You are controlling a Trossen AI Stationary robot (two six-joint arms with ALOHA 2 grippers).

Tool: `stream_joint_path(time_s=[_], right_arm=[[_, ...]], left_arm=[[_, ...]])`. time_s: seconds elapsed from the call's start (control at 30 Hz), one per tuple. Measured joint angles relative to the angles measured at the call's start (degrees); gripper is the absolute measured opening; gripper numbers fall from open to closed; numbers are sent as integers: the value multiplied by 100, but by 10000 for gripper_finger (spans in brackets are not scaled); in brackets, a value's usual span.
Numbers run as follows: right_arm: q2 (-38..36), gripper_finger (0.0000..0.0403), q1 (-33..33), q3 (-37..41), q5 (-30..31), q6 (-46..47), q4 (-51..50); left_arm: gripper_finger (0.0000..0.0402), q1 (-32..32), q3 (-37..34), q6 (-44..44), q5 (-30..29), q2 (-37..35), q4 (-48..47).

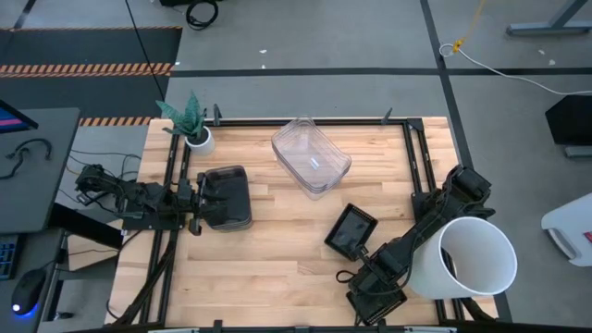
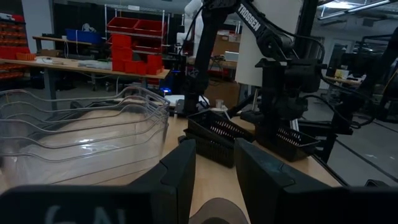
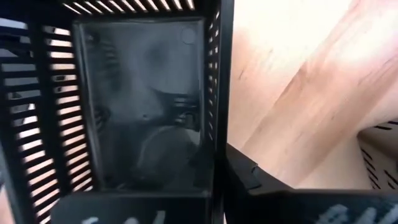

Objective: Stack baskets by color
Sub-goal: Stack the bottom right black basket on the top black basket

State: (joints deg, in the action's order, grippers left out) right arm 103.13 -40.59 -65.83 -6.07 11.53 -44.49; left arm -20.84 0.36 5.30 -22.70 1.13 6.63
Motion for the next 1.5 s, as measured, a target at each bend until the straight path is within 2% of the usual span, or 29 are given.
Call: stream_joint_path(time_s=[0.23, 0.6, 0.73, 0.97, 1.17, 1.33, 1.5], right_arm=[[-165, 8, 119, -304, 237, -397, 10], [-1282, 9, 637, -327, 713, -1153, 1045], [-1671, 9, 966, -327, 1121, -1587, 815], [-2161, 9, 1571, -327, 1416, -2238, 246], [-2452, 9, 2069, -327, 1412, -2915, 501], [-2396, 9, 2659, -327, 1370, -3115, -163], [-2132, 9, 2796, -361, 1085, -3604, -542]], left_arm=[[119, 0, 0, 0, 0, -1, 0], [119, -2, 0, -1, 0, 0, -1], [119, 0, 0, 0, 0, 0, 0], [119, 0, 0, 0, -2, 0, 0], [119, -1, 0, 0, -2, -2, 0], [119, 0, 0, -2, 0, 0, 0], [119, 0, 0, -2, 0, 0, 1]])
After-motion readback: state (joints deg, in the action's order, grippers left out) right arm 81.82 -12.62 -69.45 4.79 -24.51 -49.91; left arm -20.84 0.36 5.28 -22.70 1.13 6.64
